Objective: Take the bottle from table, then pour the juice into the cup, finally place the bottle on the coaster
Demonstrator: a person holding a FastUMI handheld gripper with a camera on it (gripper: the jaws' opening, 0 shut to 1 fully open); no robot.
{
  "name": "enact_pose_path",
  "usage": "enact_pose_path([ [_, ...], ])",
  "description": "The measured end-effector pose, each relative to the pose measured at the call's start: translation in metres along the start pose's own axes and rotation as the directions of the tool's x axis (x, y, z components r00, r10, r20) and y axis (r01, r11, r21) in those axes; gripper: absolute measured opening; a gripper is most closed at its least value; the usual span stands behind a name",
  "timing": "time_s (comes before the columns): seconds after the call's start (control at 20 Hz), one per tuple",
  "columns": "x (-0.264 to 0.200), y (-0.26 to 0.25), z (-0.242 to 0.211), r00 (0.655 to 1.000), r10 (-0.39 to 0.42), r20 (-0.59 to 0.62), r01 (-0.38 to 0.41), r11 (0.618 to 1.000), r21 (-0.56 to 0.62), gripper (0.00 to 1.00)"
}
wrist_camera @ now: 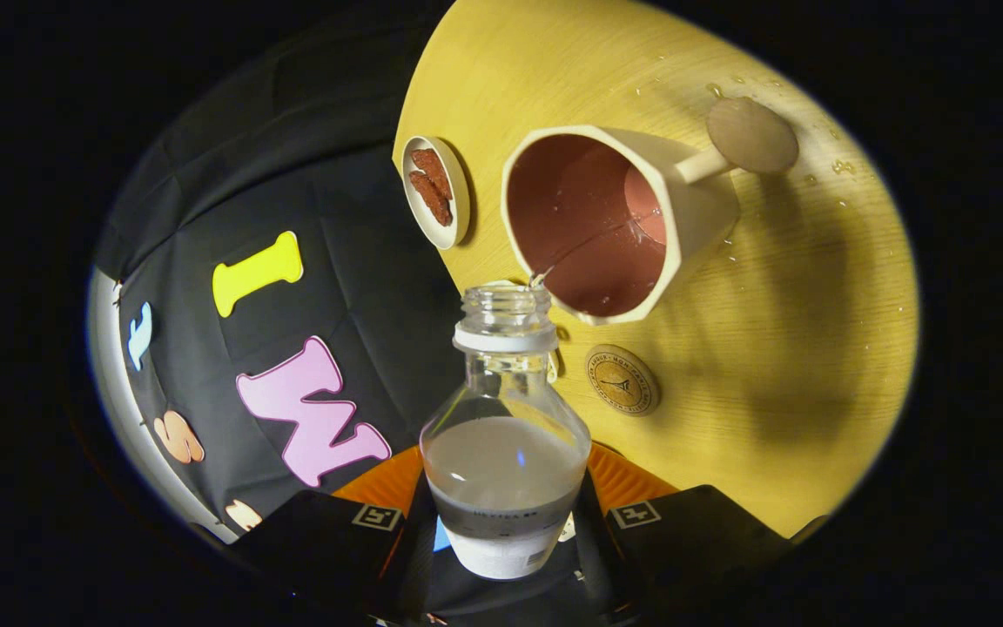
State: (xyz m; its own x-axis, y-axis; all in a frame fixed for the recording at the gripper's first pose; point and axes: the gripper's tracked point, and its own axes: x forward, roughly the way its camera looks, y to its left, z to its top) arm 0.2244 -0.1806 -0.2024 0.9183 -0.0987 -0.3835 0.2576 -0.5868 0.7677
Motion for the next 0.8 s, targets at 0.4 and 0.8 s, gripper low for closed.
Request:
enact_pose_path([
  [0.4, -0.0003, -0.0036, 0.0068, 0.996, -0.084, -0.034, 0.088, 0.985, 0.151, 0.72],
  [0.8, -0.0008, -0.0007, 0.0055, 0.988, -0.128, -0.084, 0.146, 0.949, 0.279, 0.72],
])
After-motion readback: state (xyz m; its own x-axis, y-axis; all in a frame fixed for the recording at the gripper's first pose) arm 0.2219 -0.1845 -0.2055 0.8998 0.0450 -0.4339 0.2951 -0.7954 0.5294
